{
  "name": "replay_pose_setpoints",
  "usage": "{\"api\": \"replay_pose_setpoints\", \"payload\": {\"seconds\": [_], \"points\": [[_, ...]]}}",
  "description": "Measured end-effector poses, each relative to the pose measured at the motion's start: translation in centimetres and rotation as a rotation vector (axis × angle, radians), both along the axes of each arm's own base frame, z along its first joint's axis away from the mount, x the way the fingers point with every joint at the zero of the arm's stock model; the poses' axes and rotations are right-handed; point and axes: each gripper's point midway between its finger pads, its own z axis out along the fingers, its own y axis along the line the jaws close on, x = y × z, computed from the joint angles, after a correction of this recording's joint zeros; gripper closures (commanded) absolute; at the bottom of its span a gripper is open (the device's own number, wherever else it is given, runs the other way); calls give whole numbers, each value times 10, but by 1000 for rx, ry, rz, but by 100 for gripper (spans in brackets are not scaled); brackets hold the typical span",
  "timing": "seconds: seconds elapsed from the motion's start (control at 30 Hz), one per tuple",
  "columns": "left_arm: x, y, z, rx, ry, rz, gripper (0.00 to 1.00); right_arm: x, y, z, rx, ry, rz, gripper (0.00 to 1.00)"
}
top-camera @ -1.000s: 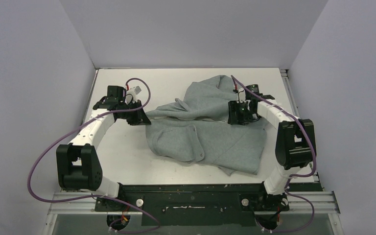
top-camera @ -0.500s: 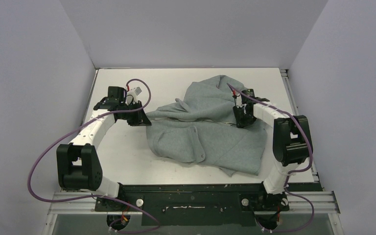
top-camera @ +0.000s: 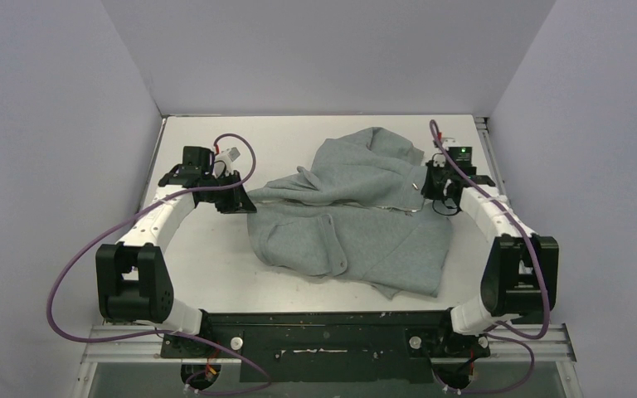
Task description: Zip up the jacket
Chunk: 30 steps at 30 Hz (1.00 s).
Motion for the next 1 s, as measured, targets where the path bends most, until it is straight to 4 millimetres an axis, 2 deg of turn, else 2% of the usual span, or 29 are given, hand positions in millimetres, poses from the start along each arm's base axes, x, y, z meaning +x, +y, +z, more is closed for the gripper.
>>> {"api": "replay_pose_setpoints", "payload": {"seconds": [0.07, 0.1, 0.17, 0.2, 0.23, 0.33, 0.5, 0.53, 0.6, 0.73, 0.87, 0.93, 1.0], "points": [[0, 0, 0, 0, 1, 1, 100, 6, -16, 25, 9, -84, -58, 100], [0, 0, 0, -1, 2, 1, 100, 7, -23, 35, 13, -117, -81, 93], [0, 0, 0, -2, 3, 2, 100, 9, -28, 47, 20, -159, -96, 69], [0, 0, 0, -3, 4, 5, 100, 10, -26, 50, 33, -168, -86, 59], [0, 0, 0, -4, 5, 5, 100, 10, -21, 51, 52, -170, -69, 55], [0, -2, 0, -19, 6, 6, 100, 8, 4, 49, 111, -155, 10, 51], [-1, -12, 6, -82, -11, -19, 100, -1, 109, 62, 253, -201, 245, 52], [-1, -14, 8, -93, -16, -25, 100, -12, 147, 66, 314, -223, 329, 53], [-3, -17, 13, -115, -28, -37, 100, -32, 187, 66, 400, -229, 413, 53], [-11, -24, 28, -155, -64, -68, 100, -63, 244, 64, 525, -204, 511, 54], [-17, -27, 37, -172, -91, -82, 100, -80, 296, 72, 633, -217, 595, 54], [-19, -27, 36, -175, -91, -84, 100, -87, 316, 64, 663, -196, 625, 55], [-20, -27, 34, -176, -85, -82, 100, -93, 335, 48, 681, -163, 644, 56]]}}
